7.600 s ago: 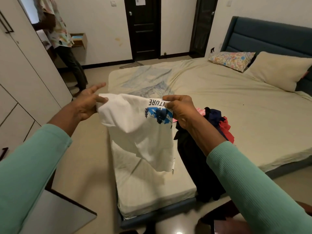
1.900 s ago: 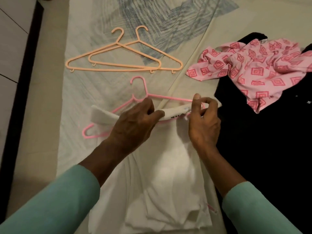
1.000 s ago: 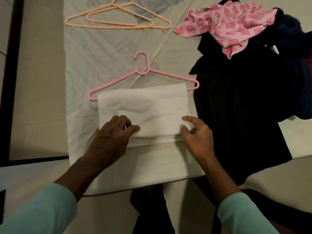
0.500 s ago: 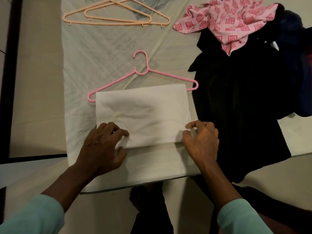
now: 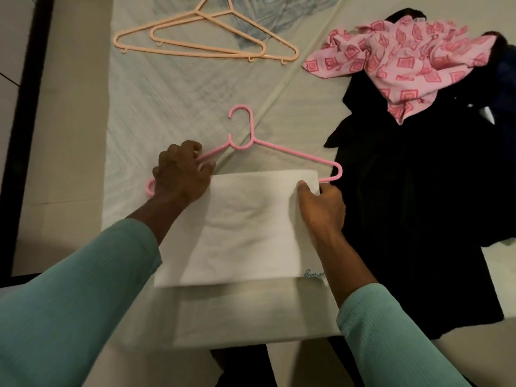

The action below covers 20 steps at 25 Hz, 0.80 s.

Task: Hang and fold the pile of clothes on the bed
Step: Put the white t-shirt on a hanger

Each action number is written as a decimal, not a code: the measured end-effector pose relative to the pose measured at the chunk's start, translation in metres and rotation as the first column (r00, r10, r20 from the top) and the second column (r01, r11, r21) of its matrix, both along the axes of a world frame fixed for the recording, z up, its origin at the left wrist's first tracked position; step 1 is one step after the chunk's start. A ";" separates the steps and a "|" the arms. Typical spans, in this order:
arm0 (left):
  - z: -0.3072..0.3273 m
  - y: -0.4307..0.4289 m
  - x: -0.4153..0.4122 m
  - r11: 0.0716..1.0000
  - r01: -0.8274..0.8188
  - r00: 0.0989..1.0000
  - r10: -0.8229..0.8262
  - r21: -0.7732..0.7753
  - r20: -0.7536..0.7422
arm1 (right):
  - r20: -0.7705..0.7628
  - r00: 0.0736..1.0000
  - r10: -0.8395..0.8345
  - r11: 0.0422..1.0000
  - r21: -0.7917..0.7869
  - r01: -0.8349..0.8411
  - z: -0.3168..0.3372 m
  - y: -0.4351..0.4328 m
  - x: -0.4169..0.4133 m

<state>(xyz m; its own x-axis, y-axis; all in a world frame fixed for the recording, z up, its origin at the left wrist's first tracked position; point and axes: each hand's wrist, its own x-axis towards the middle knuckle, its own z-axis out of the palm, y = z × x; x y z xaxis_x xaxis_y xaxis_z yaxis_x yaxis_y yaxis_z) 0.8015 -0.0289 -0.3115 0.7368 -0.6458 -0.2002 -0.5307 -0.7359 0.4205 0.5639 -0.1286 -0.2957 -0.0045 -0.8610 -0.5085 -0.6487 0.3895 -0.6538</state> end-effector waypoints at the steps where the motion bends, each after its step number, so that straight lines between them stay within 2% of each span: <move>1: -0.005 -0.003 0.001 1.000 0.007 1.000 -0.007 -0.005 0.004 | -0.003 1.000 -0.002 1.000 0.001 0.002 -0.002 -0.003 -0.001; 5: -0.012 0.003 0.011 0.970 -0.128 0.992 0.123 -0.205 -0.038 | 0.001 0.999 0.053 0.994 -0.100 -0.053 -0.012 -0.005 -0.010; 9: 0.022 0.024 0.013 0.908 -0.131 0.990 0.139 -0.398 -0.008 | 0.225 0.973 0.052 0.991 -0.129 -0.023 -0.002 -0.005 -0.003; 15: 0.138 0.123 0.013 0.785 -0.128 0.961 0.248 -0.606 0.119 | 0.444 0.852 0.277 0.951 -0.256 -0.175 0.094 0.025 0.031; 20: 0.266 0.264 -0.005 0.700 -0.098 0.907 0.356 -0.708 0.227 | 0.506 0.739 0.445 0.888 -0.355 -0.291 0.203 0.125 0.063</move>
